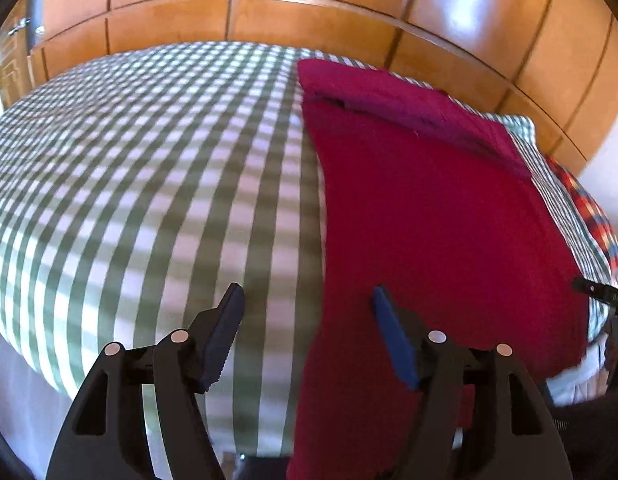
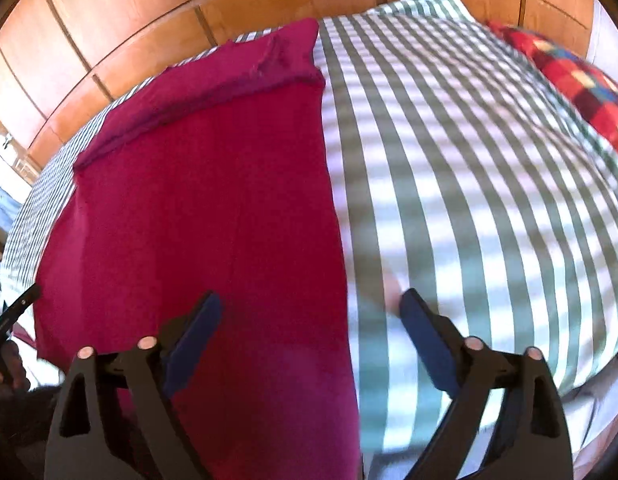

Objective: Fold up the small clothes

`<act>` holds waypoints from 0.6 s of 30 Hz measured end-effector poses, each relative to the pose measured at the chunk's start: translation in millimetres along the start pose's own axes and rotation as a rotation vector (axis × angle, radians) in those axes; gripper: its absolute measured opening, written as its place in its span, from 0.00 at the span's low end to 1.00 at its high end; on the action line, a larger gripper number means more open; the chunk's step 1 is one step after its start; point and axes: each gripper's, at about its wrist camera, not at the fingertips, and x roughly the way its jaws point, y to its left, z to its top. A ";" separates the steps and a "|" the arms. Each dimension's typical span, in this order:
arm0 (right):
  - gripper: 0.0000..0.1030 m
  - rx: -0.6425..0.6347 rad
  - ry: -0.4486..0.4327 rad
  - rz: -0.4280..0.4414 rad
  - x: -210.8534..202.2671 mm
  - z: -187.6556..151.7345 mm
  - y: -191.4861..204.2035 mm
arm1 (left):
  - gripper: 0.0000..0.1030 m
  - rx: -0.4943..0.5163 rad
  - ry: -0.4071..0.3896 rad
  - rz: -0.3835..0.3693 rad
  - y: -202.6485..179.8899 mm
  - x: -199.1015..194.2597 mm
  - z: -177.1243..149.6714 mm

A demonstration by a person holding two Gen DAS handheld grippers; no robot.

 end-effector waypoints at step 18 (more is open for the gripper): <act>0.09 -0.014 0.098 0.331 -38.7 -19.5 20.2 | 0.11 -0.075 0.079 -0.395 2.9 -33.4 -7.7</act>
